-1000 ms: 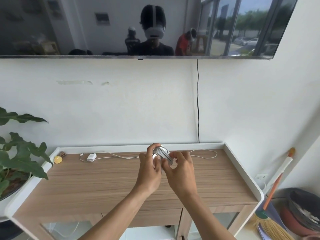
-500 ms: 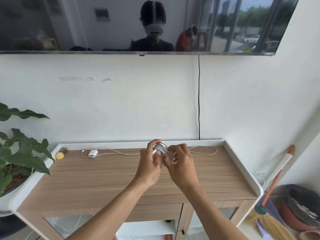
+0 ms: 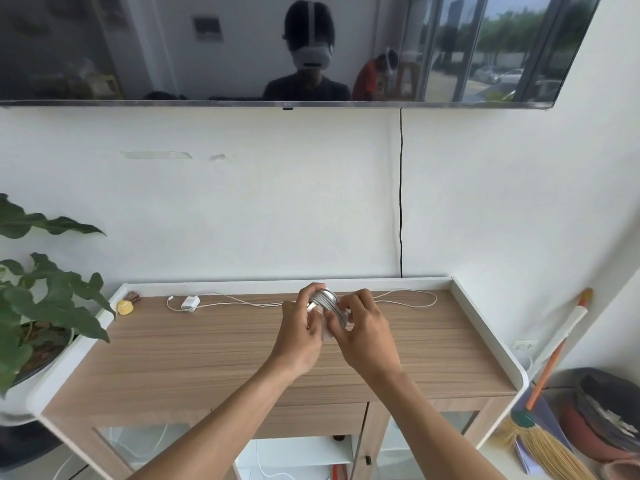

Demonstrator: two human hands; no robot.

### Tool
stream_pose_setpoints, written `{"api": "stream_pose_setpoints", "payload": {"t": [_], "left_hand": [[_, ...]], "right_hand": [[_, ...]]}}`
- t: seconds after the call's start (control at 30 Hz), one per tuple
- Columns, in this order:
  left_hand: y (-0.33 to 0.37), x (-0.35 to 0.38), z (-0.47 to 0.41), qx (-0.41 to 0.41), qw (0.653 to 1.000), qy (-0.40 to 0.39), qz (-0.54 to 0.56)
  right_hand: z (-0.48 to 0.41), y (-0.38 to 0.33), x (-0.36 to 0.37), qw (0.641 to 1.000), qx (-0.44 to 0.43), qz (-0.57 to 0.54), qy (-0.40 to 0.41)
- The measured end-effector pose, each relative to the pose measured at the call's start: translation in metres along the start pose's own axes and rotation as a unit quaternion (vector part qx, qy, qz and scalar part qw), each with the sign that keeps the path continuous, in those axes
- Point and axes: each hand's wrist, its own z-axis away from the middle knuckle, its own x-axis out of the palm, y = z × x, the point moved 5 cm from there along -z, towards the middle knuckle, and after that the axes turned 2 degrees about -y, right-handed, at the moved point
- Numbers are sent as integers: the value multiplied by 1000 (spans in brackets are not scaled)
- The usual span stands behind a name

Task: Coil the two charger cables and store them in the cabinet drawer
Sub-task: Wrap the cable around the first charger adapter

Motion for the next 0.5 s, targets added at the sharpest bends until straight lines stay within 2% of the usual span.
{"api": "stream_pose_setpoints", "payload": {"t": [0.27, 0.5], "left_hand": [[-25, 16, 5, -33, 999, -18, -14], [-16, 19, -7, -55, 996, -41, 63]], "right_hand": [[16, 11, 10, 998, 18, 56, -4], [13, 19, 7, 993, 55, -103, 19]]}}
